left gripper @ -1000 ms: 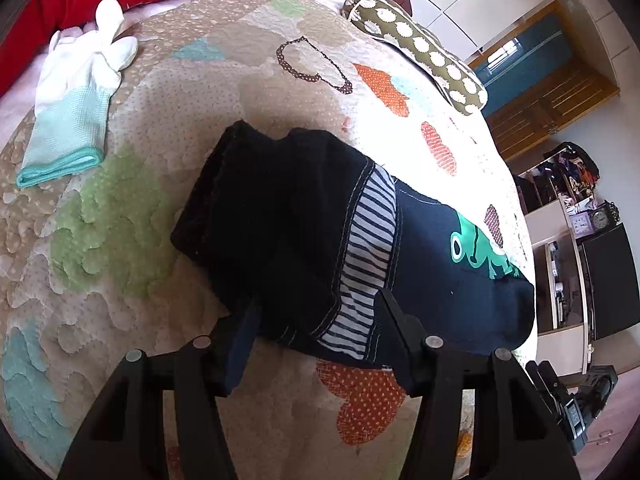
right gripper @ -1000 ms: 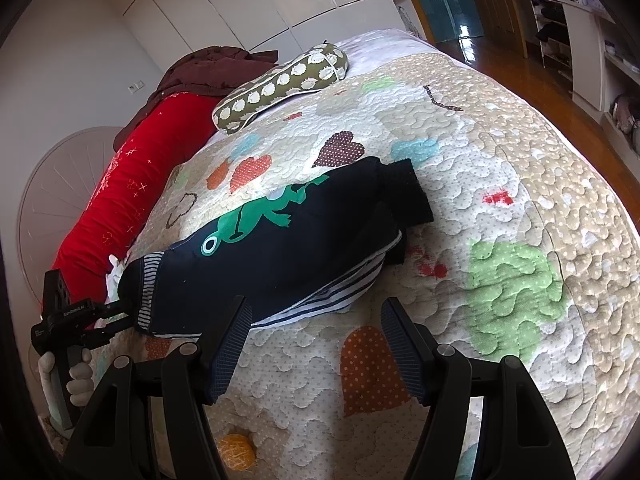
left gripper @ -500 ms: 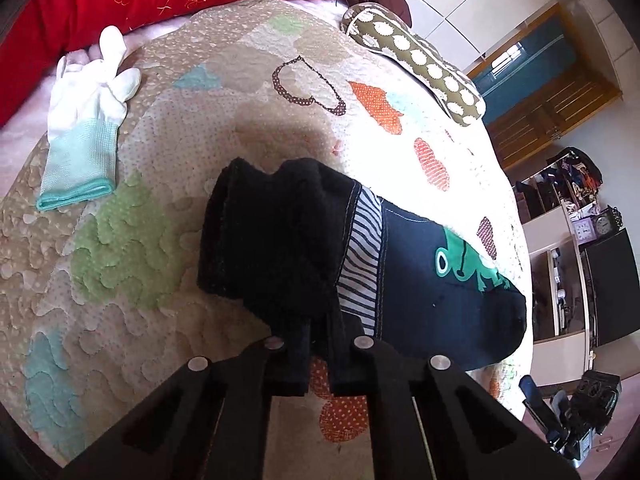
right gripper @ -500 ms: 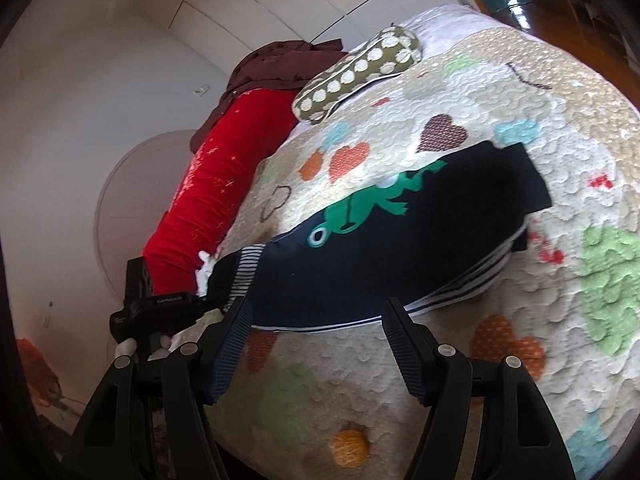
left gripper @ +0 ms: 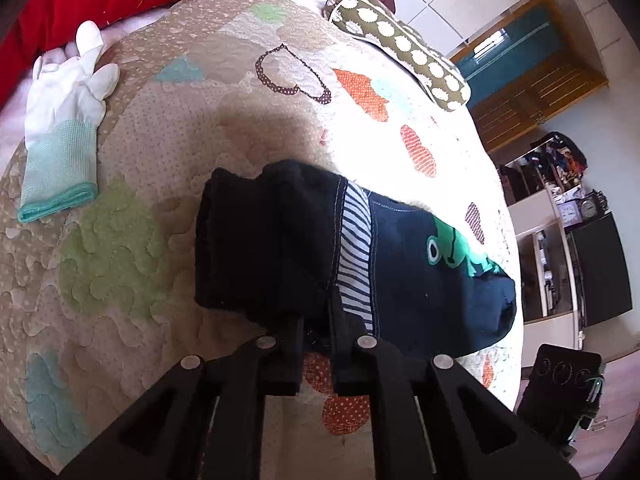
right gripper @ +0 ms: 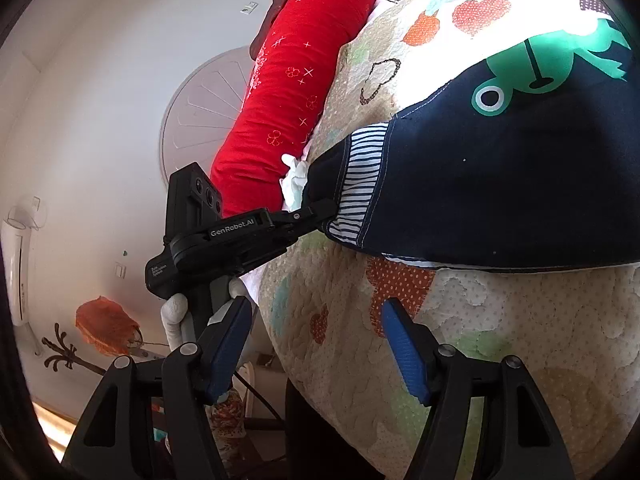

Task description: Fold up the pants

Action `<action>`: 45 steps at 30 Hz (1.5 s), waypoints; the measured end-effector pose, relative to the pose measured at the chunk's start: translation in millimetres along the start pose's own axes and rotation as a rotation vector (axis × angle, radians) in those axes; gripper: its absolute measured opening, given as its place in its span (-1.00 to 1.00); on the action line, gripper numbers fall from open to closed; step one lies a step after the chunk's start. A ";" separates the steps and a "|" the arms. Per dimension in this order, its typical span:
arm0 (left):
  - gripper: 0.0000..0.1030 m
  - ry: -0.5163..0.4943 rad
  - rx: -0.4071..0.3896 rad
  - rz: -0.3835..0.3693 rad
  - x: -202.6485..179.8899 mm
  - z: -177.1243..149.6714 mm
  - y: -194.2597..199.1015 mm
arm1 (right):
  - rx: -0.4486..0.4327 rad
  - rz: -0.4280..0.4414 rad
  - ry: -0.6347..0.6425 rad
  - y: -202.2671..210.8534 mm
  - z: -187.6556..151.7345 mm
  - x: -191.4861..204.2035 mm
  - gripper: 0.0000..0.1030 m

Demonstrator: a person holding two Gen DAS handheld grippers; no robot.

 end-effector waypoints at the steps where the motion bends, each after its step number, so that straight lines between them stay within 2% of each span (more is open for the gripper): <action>1: -0.72 0.000 -0.008 -0.020 0.8 0.6 1.7 | -0.001 -0.008 0.002 -0.2 0.5 1.2 0.42; 2: -0.65 0.001 -0.010 -0.039 1.7 1.7 2.3 | -0.004 -0.013 0.004 1.8 -1.1 2.0 0.42; 6: -0.65 0.011 0.003 -0.065 3.0 5.2 1.0 | -0.021 -0.040 0.007 10.1 2.5 -2.1 0.42; 8: -0.50 0.020 -0.001 -0.097 4.7 5.6 2.6 | -0.029 -0.042 0.008 14.8 1.7 -2.6 0.42; 10: -0.48 0.034 -0.001 -0.118 5.9 6.4 2.3 | -0.038 -0.026 0.005 18.6 -1.2 -3.3 0.42; 11: -0.53 0.029 0.006 -0.119 4.1 7.3 1.3 | -0.039 -0.016 0.003 20.1 -2.5 -4.7 0.42; 13: -0.95 0.003 0.014 -0.088 -2.6 8.5 0.7 | -0.034 0.004 -0.003 17.8 -1.9 -5.5 0.42; 16: -0.96 0.000 -0.015 -0.077 -9.1 8.4 9.0 | -0.018 0.048 -0.016 13.9 -2.5 -4.6 0.44; 20: -0.96 0.009 -0.040 -0.110 -13.3 5.7 21.8 | -0.015 0.134 -0.047 0.9 8.5 -3.5 0.55; 23: -0.96 0.009 -0.044 -0.104 -13.1 4.4 25.0 | -0.025 0.172 -0.078 -10.9 19.3 -3.8 0.55; 28: -0.96 0.013 -0.038 -0.095 -6.6 3.3 22.2 | -0.068 0.085 -0.138 -10.9 33.1 -14.3 0.55; 34: -0.96 0.030 -0.029 -0.096 1.9 2.8 15.0 | -0.172 0.012 -0.280 35.1 23.9 -58.2 0.55; 35: -0.96 0.029 -0.030 -0.095 2.4 2.4 14.6 | -0.185 0.017 -0.304 43.6 19.1 -64.5 0.55; 37: -0.96 0.029 -0.032 -0.091 2.5 2.5 13.6 | -0.197 0.087 -0.312 52.9 9.6 -65.9 0.55; 41: -0.96 0.052 -0.037 -0.103 6.4 2.8 13.1 | -0.128 0.193 -0.283 44.2 -1.0 -51.8 0.56; 45: -0.96 0.060 -0.039 -0.113 8.3 1.3 15.4 | -0.092 0.120 -0.309 28.3 0.3 -55.0 0.56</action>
Point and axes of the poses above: each gripper's, at about its wrist camera, not at the fingertips, and y roughly against the way its jaws point, x to its left, z to its top, the point moved 3 cm from there along -y, roughly the way its jaws point, and after that the axes turned 12 degrees about x, right-handed, at the moved point
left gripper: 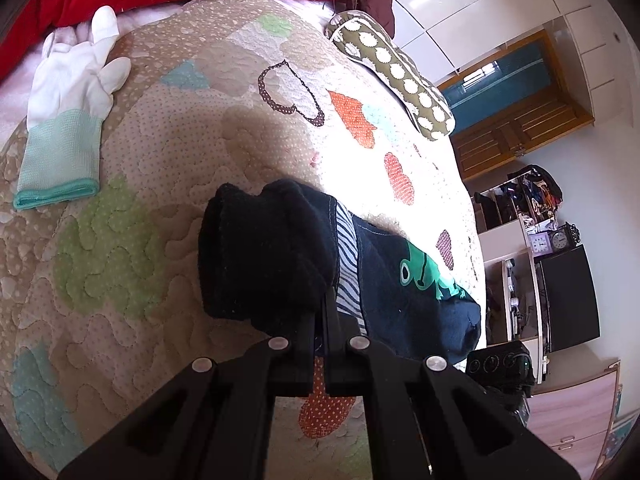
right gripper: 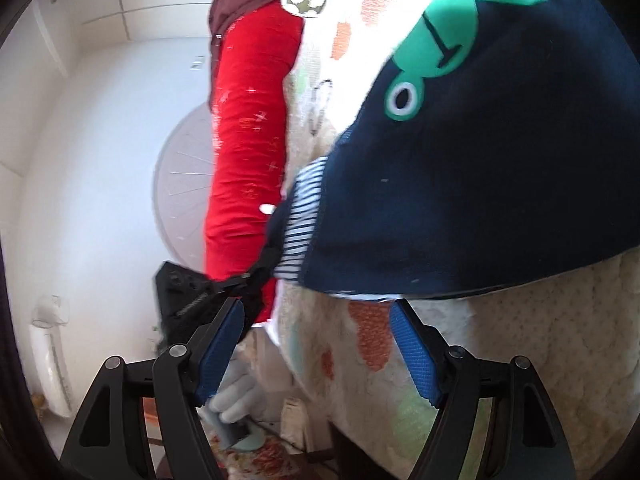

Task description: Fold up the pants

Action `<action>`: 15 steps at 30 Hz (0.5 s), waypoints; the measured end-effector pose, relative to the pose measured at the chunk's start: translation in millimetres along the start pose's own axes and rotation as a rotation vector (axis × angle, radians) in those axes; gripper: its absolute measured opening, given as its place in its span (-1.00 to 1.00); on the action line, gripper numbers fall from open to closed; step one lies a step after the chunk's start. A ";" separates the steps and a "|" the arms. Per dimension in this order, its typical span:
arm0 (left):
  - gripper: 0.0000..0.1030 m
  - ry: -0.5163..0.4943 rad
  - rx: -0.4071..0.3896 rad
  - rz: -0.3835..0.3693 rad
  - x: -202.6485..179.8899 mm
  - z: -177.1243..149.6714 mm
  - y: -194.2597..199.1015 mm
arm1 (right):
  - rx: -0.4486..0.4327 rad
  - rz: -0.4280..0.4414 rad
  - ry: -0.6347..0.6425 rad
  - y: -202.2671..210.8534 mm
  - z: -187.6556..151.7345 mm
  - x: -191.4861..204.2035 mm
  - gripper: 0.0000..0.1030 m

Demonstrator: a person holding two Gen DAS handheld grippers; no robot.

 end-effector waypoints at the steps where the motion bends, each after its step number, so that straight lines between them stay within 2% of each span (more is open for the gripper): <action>1: -0.96 -0.003 0.001 0.002 0.1 -0.5 0.2 | -0.021 -0.012 -0.023 2.7 1.6 -3.5 0.56; 7: -0.96 -0.008 -0.002 -0.002 4.3 -1.7 -2.6 | -0.185 -0.059 -0.035 46.4 -4.7 -8.9 0.56; 10: -0.95 0.002 -0.001 -0.014 7.1 -1.7 -4.7 | -0.272 -0.115 -0.055 75.1 -6.7 -13.1 0.54; 12: -0.95 0.021 0.001 -0.022 9.8 -1.2 -4.9 | -0.332 -0.177 -0.089 91.1 -0.3 -19.0 0.25; 14: -0.95 0.041 0.008 -0.047 13.0 -1.1 -3.9 | -0.342 -0.214 -0.107 106.8 0.0 -28.3 -0.63; 15: -0.95 0.054 0.008 -0.064 14.5 -1.4 -2.4 | -0.344 -0.222 -0.113 109.8 0.7 -29.6 -0.71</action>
Point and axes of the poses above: each gripper's, at about its wrist camera, not at the fingertips, and y roughly against the way its jaws point, x to its left, z to its top, the point moved 3 cm from there along -y, roughly the way its jaws point, and after that the axes turned 12 degrees about x, right-handed, at the moved point
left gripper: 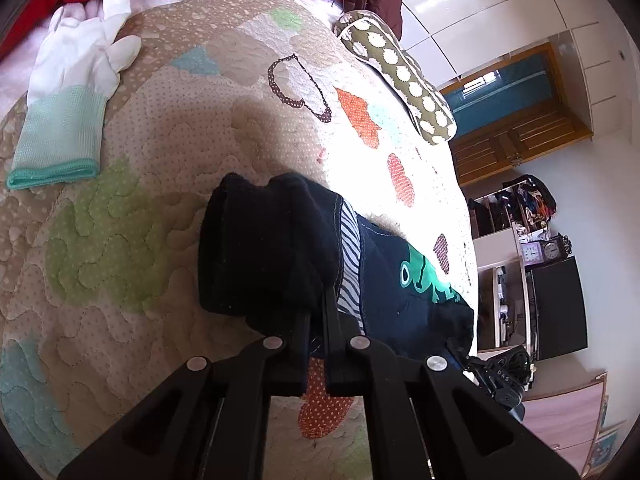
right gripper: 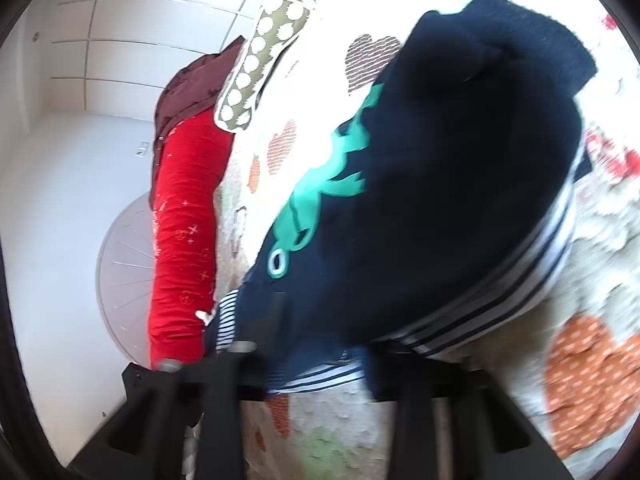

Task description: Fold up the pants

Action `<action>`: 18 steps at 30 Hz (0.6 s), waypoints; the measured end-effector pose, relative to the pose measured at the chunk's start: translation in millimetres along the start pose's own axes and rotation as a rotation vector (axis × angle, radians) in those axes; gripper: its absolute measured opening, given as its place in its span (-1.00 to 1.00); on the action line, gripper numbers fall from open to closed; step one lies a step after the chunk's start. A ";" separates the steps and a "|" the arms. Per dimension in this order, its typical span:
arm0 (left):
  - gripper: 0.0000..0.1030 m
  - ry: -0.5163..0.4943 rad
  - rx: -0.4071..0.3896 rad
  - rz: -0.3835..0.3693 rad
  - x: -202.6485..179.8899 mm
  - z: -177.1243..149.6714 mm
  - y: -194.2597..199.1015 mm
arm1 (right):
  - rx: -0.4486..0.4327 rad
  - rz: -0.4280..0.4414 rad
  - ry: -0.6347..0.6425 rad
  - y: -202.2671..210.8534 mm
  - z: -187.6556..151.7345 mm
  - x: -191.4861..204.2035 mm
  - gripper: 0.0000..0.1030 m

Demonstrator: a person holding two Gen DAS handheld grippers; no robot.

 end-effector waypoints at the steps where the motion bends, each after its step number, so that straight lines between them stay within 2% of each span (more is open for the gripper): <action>1: -0.90 0.008 -0.003 -0.018 0.7 -0.4 2.4 | -0.010 0.000 0.005 6.4 -1.3 -0.7 -0.78; 3: -0.70 0.010 -0.024 -0.036 -0.1 -0.7 9.0 | -0.035 -0.021 0.064 20.2 -7.2 6.6 -0.84; 5: -0.34 0.008 -0.052 -0.041 -3.2 0.1 15.6 | -0.050 -0.035 0.131 34.5 -12.7 18.4 -0.87; 7: -0.32 -0.003 -0.064 -0.032 -7.9 2.5 18.1 | -0.063 -0.050 0.190 43.7 -13.0 29.7 -0.88; 9: -0.41 -0.019 -0.058 -0.009 -13.9 6.5 15.6 | -0.071 -0.063 0.235 48.8 -10.8 42.8 -0.88; 10: -0.86 -0.027 -0.047 0.002 -16.1 9.2 13.0 | -0.074 -0.069 0.247 42.6 -3.5 48.3 -0.88; 11: -0.98 -0.035 -0.026 0.008 -18.3 11.5 8.8 | -0.077 -0.070 0.254 39.9 0.4 51.7 -0.92; 18: -0.98 -0.070 -0.020 0.079 -37.7 33.4 -4.0 | -0.115 -0.122 0.298 47.5 27.2 81.4 -0.94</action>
Point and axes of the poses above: each gripper's, at about its wrist camera, not at the fingertips, and y roughly against the way its jaws point, x to its left, z to its top, the point moved 3 cm from there along -y, roughly the way its jaws point, and after that the axes turned 12 degrees about x, right-handed, at the moved point
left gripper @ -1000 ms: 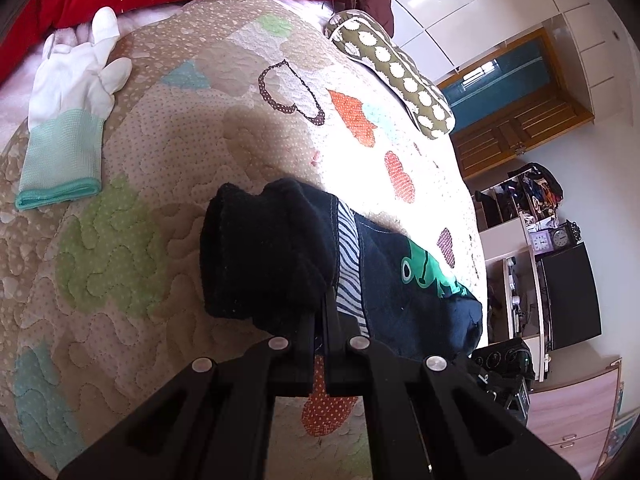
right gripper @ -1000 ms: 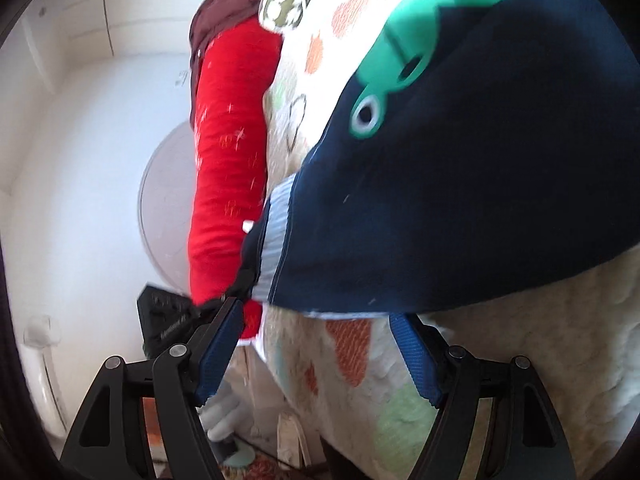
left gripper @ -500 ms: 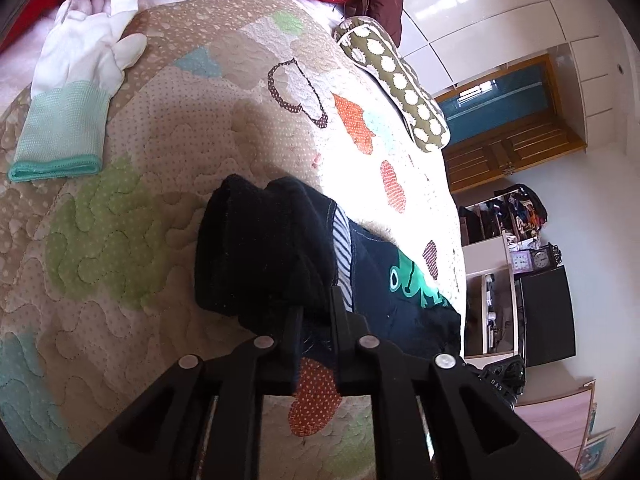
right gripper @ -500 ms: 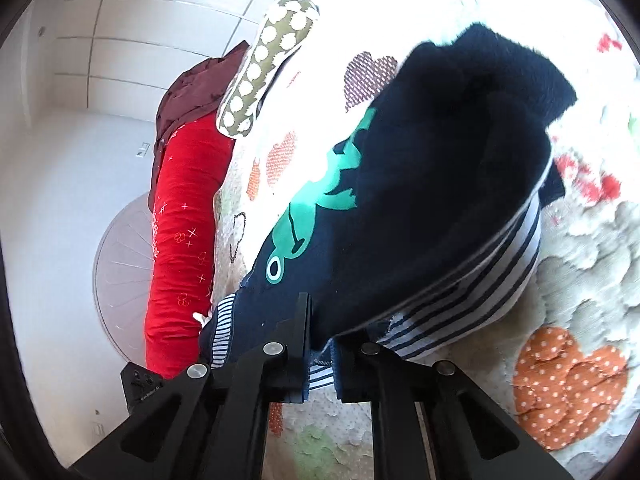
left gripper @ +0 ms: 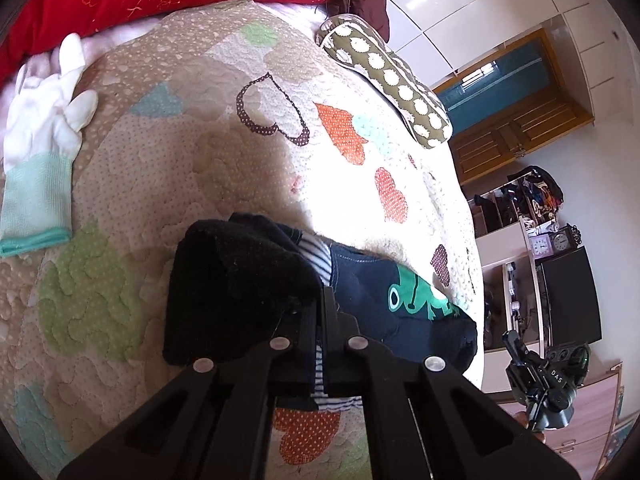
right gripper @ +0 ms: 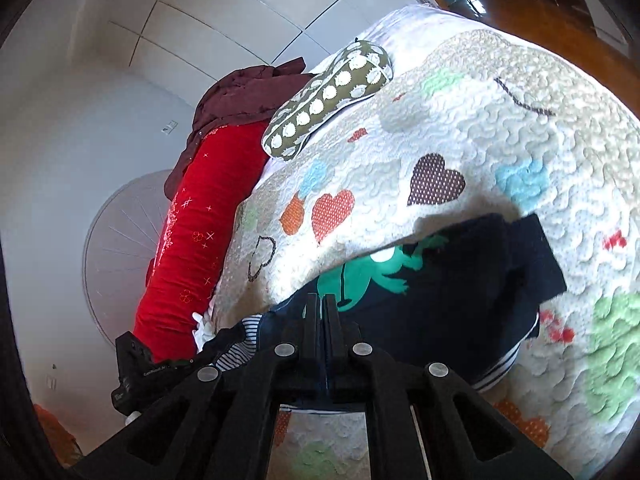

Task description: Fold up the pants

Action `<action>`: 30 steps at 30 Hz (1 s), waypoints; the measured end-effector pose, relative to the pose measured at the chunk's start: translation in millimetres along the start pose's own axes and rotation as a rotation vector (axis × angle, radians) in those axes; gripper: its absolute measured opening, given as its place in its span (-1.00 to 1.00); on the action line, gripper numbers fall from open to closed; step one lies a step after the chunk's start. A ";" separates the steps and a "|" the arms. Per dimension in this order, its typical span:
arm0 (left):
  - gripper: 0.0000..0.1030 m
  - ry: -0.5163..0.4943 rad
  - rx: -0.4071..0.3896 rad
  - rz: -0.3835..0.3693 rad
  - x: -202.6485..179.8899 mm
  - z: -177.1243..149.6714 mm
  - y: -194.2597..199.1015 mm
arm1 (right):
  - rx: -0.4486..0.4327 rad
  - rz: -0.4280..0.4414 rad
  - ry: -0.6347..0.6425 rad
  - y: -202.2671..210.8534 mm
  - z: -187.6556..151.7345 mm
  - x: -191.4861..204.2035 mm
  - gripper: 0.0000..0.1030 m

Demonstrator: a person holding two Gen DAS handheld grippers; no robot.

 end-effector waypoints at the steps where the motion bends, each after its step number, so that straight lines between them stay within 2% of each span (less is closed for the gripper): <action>1: -0.98 -0.001 -0.006 0.012 -3.7 7.8 -1.6 | 0.000 -0.014 0.012 -1.9 10.1 1.8 -0.95; 3: -0.98 -0.015 -0.017 0.038 -11.6 21.9 -5.7 | 0.009 -0.031 0.024 -2.8 25.0 3.6 -0.94; 4: -0.98 -0.023 -0.020 0.051 -15.4 27.5 -7.9 | 0.038 -0.002 0.021 -8.7 31.2 3.0 -0.90; 6: -0.98 -0.033 -0.020 0.068 -21.1 35.4 -12.8 | 0.137 0.123 -0.010 -22.8 27.3 4.8 -0.86; 7: -0.98 -0.035 -0.018 0.075 -23.2 38.8 -15.9 | 0.189 0.197 -0.016 -29.2 16.9 8.2 -0.64; 8: -0.98 -0.036 -0.017 0.079 -24.6 41.1 -18.2 | 0.238 0.278 -0.015 -35.5 1.8 12.9 -0.05; 10: -0.98 -0.036 -0.016 0.083 -25.9 43.4 -21.1 | 0.307 0.422 -0.027 -47.8 -30.2 20.7 0.49; 11: -0.98 -0.032 -0.016 0.083 -25.4 43.3 -21.5 | 0.331 0.461 -0.044 -54.8 -44.4 21.5 0.49; 14: -0.98 -0.025 -0.026 0.071 -24.0 38.2 -16.7 | 0.369 0.451 -0.128 -80.2 -66.0 8.0 0.49; 17: -0.98 -0.042 -0.037 0.074 -24.0 27.9 -9.4 | 0.347 0.409 -0.256 -98.2 -65.4 -22.6 0.45; 19: -0.98 -0.051 -0.045 0.072 -23.2 20.3 -4.3 | 0.299 0.373 -0.297 -96.1 -61.8 -36.6 0.38; 21: -0.98 -0.050 -0.055 0.063 -20.0 13.3 0.2 | 0.250 0.322 -0.335 -87.2 -60.1 -46.6 0.18; 23: -0.98 -0.045 -0.062 0.051 -15.5 7.3 2.5 | 0.208 0.263 -0.392 -76.5 -60.8 -59.3 -0.26; 24: -0.98 -0.041 -0.064 0.050 -13.3 5.4 2.4 | 0.192 0.232 -0.419 -71.2 -62.0 -65.7 -0.37; 25: -0.98 -0.037 -0.066 0.050 -11.4 3.9 1.5 | 0.181 0.197 -0.436 -67.2 -63.2 -71.5 -0.64; 26: -0.98 -0.033 -0.065 0.050 -9.6 3.2 0.1 | 0.179 0.159 -0.447 -64.3 -63.3 -76.5 -0.84; 30: -0.98 -0.017 -0.057 0.048 -5.1 5.8 -5.0 | 0.169 0.101 -0.425 -57.7 -62.4 -80.0 -0.96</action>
Point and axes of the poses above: each gripper's, at about its wrist camera, not at the fingertips, and y roughly against the way its jaws point, x to its left, z to its top, the point moved 3 cm from there along -y, roughly the way its jaws point, and after that the axes turned 12 degrees about x, right-handed, at the moved point
